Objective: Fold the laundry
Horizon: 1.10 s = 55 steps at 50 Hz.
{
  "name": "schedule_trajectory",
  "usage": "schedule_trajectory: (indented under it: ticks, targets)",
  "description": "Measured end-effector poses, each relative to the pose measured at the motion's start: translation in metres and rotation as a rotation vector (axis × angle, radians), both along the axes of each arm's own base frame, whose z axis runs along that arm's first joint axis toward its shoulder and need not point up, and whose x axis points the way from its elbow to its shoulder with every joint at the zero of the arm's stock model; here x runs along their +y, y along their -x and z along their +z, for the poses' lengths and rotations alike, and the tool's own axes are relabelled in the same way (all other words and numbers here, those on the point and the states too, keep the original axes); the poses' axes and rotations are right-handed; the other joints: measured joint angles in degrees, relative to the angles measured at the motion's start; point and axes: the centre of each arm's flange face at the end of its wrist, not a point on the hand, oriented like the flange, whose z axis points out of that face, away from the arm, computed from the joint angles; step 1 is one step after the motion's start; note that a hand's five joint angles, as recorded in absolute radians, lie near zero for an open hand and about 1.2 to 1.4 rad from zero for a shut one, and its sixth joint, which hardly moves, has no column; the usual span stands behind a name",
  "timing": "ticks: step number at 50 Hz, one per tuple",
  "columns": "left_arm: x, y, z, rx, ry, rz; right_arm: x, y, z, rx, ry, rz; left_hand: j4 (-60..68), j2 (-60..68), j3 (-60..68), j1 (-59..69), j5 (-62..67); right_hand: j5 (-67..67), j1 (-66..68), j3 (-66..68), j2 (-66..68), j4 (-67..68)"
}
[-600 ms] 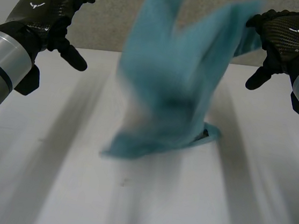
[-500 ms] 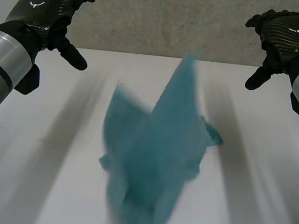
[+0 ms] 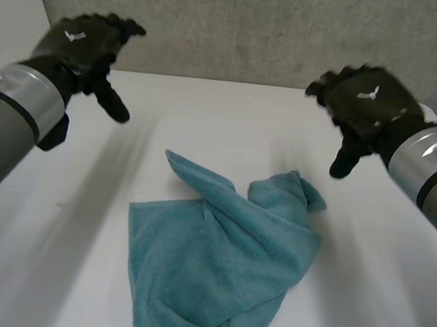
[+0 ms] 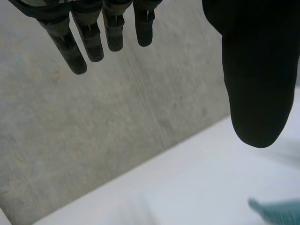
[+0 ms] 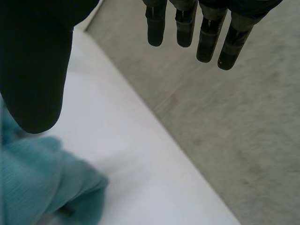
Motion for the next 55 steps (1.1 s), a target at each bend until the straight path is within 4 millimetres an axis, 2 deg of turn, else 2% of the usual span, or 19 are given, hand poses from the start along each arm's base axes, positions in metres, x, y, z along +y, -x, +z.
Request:
schedule_trajectory:
  ticks: [5,6,13,19,22,23,25,27,28,33,34,41,43,44,46,48,49,53,55]
  targets:
    - [0.005,0.02,-0.034,-0.12,-0.053,-0.067,0.005,-0.002,-0.021,0.109,-0.069,0.028,0.0,0.1,0.0,0.0,0.0,0.0,0.0,0.0,0.0,0.0]
    - [0.005,0.02,-0.034,-0.12,-0.053,-0.067,0.005,-0.002,-0.021,0.109,-0.069,0.028,0.0,0.1,0.0,0.0,0.0,0.0,0.0,0.0,0.0,0.0]
    - [0.017,0.06,-0.084,-0.197,-0.113,-0.2,-0.003,-0.001,-0.057,0.137,-0.2,0.006,2.5,2.5,2.3,3.0,1.8,0.0,0.0,0.0,0.0,0.0]
    - [0.016,0.081,-0.127,-0.296,-0.145,-0.264,-0.019,0.013,-0.093,0.066,-0.347,-0.073,19.8,19.4,19.1,21.4,18.9,0.0,0.0,0.0,0.0,0.0]
    - [0.013,0.085,-0.141,-0.356,-0.138,-0.275,-0.024,0.019,-0.1,0.05,-0.377,-0.093,22.0,22.1,21.8,23.8,21.1,0.0,0.0,0.0,0.0,0.0]
    - [0.011,0.086,-0.146,-0.382,-0.131,-0.279,-0.029,0.027,-0.109,0.031,-0.416,-0.113,33.7,34.0,33.6,35.4,32.7,0.0,0.0,0.0,0.0,0.0]
    - [0.009,0.087,-0.15,-0.412,-0.119,-0.284,-0.032,0.031,-0.115,0.02,-0.442,-0.119,33.7,34.0,33.6,35.4,32.7,0.0,0.0,0.0,0.0,0.0]
    - [0.008,0.087,-0.15,-0.429,-0.104,-0.285,-0.034,0.033,-0.118,0.01,-0.459,-0.121,47.6,48.0,46.8,49.0,46.4,0.0,0.0,0.0,0.0,0.0]
    - [0.006,0.087,-0.149,-0.436,-0.09,-0.284,-0.035,0.034,-0.12,0.001,-0.471,-0.122,54.2,54.0,53.4,52.8,52.3,0.0,0.0,0.0,0.0,0.0]
    - [0.004,0.087,-0.129,-0.424,-0.015,-0.262,-0.041,0.039,-0.128,-0.079,-0.552,-0.121,55.9,56.0,55.3,52.8,52.5,0.0,0.0,0.0,0.0,0.0]
    - [0.005,0.085,-0.114,-0.404,0.027,-0.242,-0.042,0.039,-0.133,-0.113,-0.59,-0.112,55.9,56.0,55.3,52.8,52.5,0.0,0.0,0.0,0.0,0.0]
    - [0.017,0.076,-0.065,-0.341,0.143,-0.196,-0.044,0.027,-0.156,-0.216,-0.741,-0.04,55.9,56.1,55.4,52.8,52.5,1.7,1.8,2.1,1.9,1.5]
    - [0.019,0.075,-0.061,-0.337,0.151,-0.195,-0.044,0.025,-0.159,-0.224,-0.753,-0.032,55.9,56.1,55.4,52.8,52.5,6.8,7.0,8.5,8.4,7.0]
    - [0.024,0.073,-0.049,-0.323,0.182,-0.189,-0.047,0.018,-0.167,-0.258,-0.796,-0.002,55.9,56.2,55.6,52.8,52.5,23.4,22.0,25.5,26.3,24.4]
    - [0.026,0.072,-0.043,-0.317,0.198,-0.187,-0.05,0.011,-0.169,-0.283,-0.811,0.014,56.0,56.2,55.6,52.8,52.5,39.0,35.3,41.5,41.9,41.2]
    - [0.025,0.072,-0.035,-0.308,0.221,-0.181,-0.052,0.009,-0.169,-0.294,-0.812,0.019,56.0,56.2,55.6,52.8,52.5,39.0,35.3,41.5,41.9,41.2]
    - [0.024,0.073,-0.033,-0.304,0.23,-0.179,-0.059,0.001,-0.165,-0.329,-0.801,0.032,56.0,56.2,55.6,52.8,52.5,48.4,42.1,52.9,52.4,52.8]
    - [0.011,0.076,-0.007,-0.265,0.32,-0.147,-0.082,-0.012,-0.139,-0.401,-0.702,0.036,56.2,56.3,55.7,52.8,52.5,48.8,42.1,54.8,52.8,54.8]
    - [-0.001,0.076,0.016,-0.239,0.412,-0.106,-0.109,-0.015,-0.09,-0.459,-0.487,0.007,56.2,56.3,55.7,52.8,52.4,48.8,42.1,55.0,52.8,54.8]
